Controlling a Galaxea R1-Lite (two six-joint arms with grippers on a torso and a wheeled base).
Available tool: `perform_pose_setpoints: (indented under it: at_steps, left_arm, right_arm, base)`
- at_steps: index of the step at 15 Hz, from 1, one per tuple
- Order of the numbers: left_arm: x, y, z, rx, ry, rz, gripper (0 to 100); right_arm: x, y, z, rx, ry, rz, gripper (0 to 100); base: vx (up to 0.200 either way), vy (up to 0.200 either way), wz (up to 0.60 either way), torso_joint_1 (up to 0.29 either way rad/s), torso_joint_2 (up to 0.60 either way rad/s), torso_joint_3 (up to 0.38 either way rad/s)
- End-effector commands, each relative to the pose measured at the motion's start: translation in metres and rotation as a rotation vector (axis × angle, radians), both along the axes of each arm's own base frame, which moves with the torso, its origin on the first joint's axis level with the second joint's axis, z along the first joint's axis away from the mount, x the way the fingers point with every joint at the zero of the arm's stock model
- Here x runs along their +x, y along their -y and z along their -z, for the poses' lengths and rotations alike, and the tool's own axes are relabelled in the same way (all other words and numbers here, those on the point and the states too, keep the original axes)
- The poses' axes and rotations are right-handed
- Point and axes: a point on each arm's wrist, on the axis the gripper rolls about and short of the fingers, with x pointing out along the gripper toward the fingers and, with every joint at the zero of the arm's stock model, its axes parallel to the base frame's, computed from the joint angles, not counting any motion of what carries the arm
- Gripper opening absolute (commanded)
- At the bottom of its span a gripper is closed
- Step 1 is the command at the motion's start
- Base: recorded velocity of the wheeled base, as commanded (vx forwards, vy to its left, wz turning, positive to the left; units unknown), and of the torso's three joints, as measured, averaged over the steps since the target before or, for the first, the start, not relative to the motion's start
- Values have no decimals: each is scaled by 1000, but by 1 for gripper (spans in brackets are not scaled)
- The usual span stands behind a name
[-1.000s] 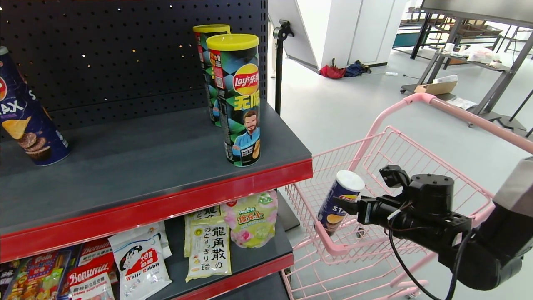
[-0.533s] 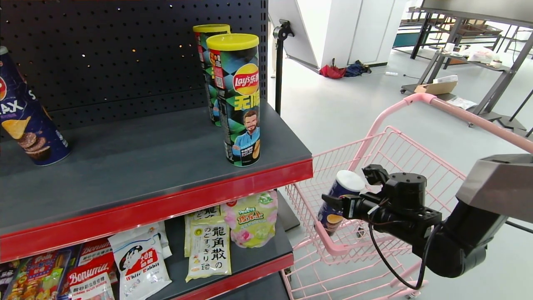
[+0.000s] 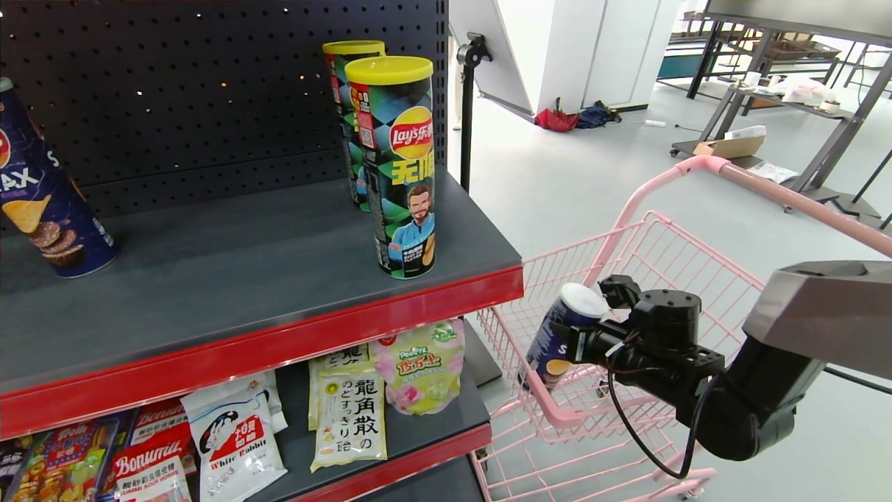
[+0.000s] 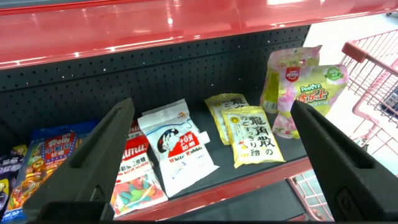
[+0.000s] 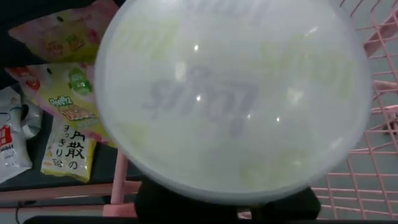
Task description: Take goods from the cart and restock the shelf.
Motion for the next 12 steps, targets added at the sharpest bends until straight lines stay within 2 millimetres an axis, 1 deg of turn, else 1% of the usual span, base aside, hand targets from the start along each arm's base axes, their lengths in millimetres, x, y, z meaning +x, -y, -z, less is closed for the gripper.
perform_pose_setpoints:
  at_steps: [1, 2, 3, 5, 6, 8, 9, 10, 11, 12]
  left_arm:
    - [0, 0, 0, 0, 0, -1, 100]
    - [0, 0, 0, 0, -2, -1, 100]
    - [0, 0, 0, -2, 0, -1, 100]
    - [0, 0, 0, 0, -2, -1, 100]
    - [0, 0, 0, 0, 0, -1, 100]
    - [0, 0, 0, 0, 0, -1, 100]
    - [0, 0, 0, 0, 0, -1, 100]
    - [0, 0, 0, 0, 0, -1, 100]
    - [0, 0, 0, 0, 0, -1, 100]
    - [0, 0, 0, 0, 0, -1, 100]
  right_arm:
    - [-2, 0, 3, -4, -16, -3, 0]
    - [-1, 2, -2, -9, 0, 28, 0]
    - [1, 7, -16, -7, 46, 61, 0]
    - [8, 25, -63, -49, 188, 83, 0]
    - [10, 36, -91, -74, 243, 101, 0]
    - [2, 50, -150, -69, 311, 135, 0]
    - [-17, 59, -194, -68, 333, 156, 0]
    - [-44, 64, -227, -70, 327, 156, 0]
    - [-84, 69, -252, -81, 292, 154, 0]
    - [-130, 75, -262, -119, 232, 147, 0]
  base:
    - [0, 0, 0, 0, 0, 0]
    - [0, 0, 0, 0, 0, 0]
    - [0, 0, 0, 0, 0, 0]
    - [0, 0, 0, 0, 0, 0]
    - [0, 0, 0, 0, 0, 0]
    - [0, 0, 0, 0, 0, 0]
    - [0, 0, 0, 0, 0, 0]
    - [0, 0, 0, 0, 0, 0]
    - [0, 0, 0, 0, 0, 0]
    - [0, 0, 0, 0, 0, 0]
